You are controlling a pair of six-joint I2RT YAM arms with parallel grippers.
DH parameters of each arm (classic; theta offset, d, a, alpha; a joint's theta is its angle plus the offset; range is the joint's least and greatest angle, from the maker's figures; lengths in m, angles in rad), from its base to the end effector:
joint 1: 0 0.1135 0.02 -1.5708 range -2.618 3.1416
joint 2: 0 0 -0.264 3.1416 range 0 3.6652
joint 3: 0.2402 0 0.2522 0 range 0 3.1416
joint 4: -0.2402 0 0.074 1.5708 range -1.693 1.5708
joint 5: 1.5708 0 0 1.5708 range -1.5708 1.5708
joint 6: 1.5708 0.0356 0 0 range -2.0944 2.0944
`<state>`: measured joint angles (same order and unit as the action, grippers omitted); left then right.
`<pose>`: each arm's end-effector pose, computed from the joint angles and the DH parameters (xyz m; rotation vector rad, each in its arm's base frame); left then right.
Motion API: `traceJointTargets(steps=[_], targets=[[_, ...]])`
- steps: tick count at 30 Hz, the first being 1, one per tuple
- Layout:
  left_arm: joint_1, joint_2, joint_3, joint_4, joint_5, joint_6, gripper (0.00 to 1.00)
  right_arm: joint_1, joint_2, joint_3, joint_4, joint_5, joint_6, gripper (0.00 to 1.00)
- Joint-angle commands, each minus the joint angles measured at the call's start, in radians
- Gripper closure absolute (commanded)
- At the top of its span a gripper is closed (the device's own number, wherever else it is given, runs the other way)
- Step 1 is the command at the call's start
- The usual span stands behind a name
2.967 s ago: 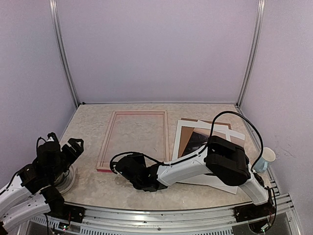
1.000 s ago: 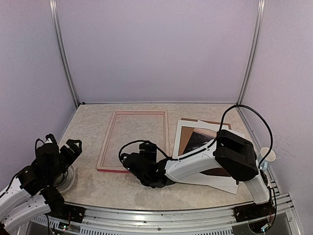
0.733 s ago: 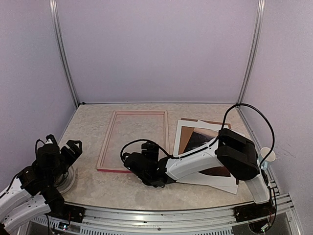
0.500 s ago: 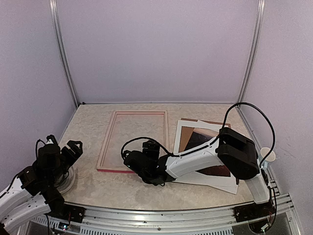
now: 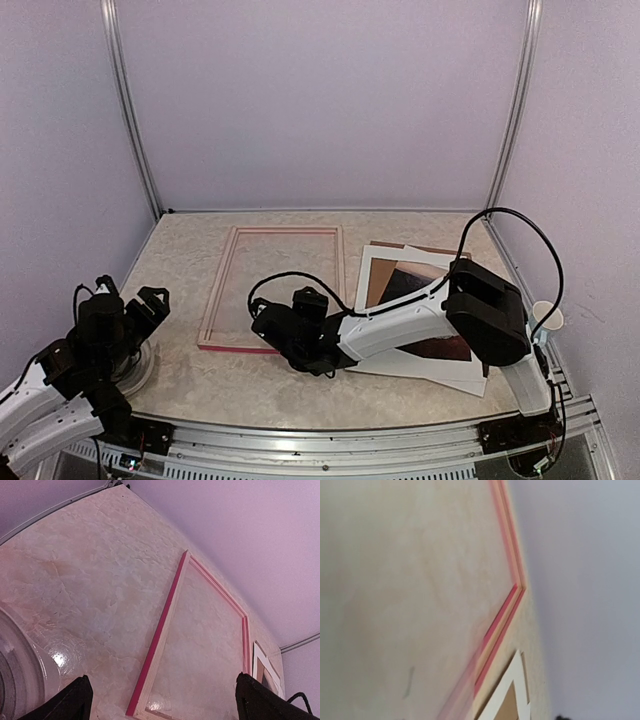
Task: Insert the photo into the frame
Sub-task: Place the glass panel at the frame body.
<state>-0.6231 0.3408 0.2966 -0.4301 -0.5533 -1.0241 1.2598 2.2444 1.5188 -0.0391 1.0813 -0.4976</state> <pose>0.1013 -0.0498 0.2032 -0.7291 1.8676 -0.5038 0.1747 0.4409 0.1394 -1.1629 1.6013 -0.7643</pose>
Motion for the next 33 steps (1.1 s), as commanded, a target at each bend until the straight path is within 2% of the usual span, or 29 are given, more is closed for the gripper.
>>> traceJointTargets(steps=[1, 5, 11, 17, 25, 30, 33], targets=[[0.008, 0.01, -0.007, 0.031, 0.008, 0.015, 0.01, -0.008, -0.009, -0.058, 0.074, 0.003, -0.033, 0.46], [0.008, 0.003, -0.008, 0.027, 0.007, 0.016, 0.01, -0.011, 0.004, -0.054, 0.074, 0.016, -0.04, 0.69], [0.01, -0.014, -0.017, 0.021, 0.01, 0.01, 0.01, -0.011, 0.053, -0.018, 0.063, 0.074, -0.07, 0.82], [0.011, -0.001, -0.001, 0.006, 0.028, -0.003, 0.01, -0.011, 0.073, 0.0, 0.061, 0.122, -0.086, 0.88], [0.011, 0.016, 0.006, -0.009, 0.076, -0.009, 0.01, -0.006, 0.096, 0.028, 0.066, 0.163, -0.133, 0.89], [0.011, -0.011, -0.011, -0.013, 0.082, 0.001, 0.01, 0.005, 0.112, 0.03, 0.164, 0.208, -0.272, 0.93], [0.012, -0.027, -0.023, -0.006, 0.093, 0.0, 0.01, 0.012, 0.102, 0.001, 0.288, 0.239, -0.406, 0.96]])
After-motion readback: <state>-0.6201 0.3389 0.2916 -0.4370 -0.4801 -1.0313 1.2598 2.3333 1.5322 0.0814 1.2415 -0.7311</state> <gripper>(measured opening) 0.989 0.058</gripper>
